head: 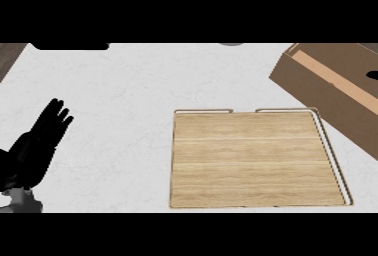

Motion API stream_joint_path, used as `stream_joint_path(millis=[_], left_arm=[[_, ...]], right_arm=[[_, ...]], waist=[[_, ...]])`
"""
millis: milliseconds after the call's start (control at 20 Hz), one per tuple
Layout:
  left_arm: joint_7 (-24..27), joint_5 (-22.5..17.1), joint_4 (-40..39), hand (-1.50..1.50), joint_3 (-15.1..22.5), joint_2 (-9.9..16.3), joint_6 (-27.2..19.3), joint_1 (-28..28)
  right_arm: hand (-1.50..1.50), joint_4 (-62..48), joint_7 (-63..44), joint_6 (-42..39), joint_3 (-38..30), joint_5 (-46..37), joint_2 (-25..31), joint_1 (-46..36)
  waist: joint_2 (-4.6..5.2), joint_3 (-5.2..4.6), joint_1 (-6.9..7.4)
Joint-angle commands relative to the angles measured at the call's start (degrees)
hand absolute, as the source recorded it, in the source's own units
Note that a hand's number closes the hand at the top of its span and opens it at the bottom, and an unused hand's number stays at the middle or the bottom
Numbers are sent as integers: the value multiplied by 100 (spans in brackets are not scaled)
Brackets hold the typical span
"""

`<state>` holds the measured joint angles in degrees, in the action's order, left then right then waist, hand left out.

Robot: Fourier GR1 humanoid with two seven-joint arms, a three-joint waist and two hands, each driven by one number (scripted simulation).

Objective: Pick the bell pepper from the tray and place it in the cardboard box

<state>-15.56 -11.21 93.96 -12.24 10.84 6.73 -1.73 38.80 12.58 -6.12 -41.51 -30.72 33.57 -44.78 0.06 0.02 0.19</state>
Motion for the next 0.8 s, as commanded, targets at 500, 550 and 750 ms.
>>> stream_joint_path(millis=[500,550,750], left_arm=[[-401,118,408,0,105,1,-156,-109],[-52,45,-56,0,-8,33,6,-229],[-201,20,10,0,-79,52,-73,-254]], right_arm=[[-150,-1502,1269,-1128,-437,943,1632,485],[-150,-1582,1265,-1207,-362,951,1712,462],[-150,-1641,960,-1463,-222,983,2093,285]], waist=[[30,11,98],[32,7,78],[20,4,64]])
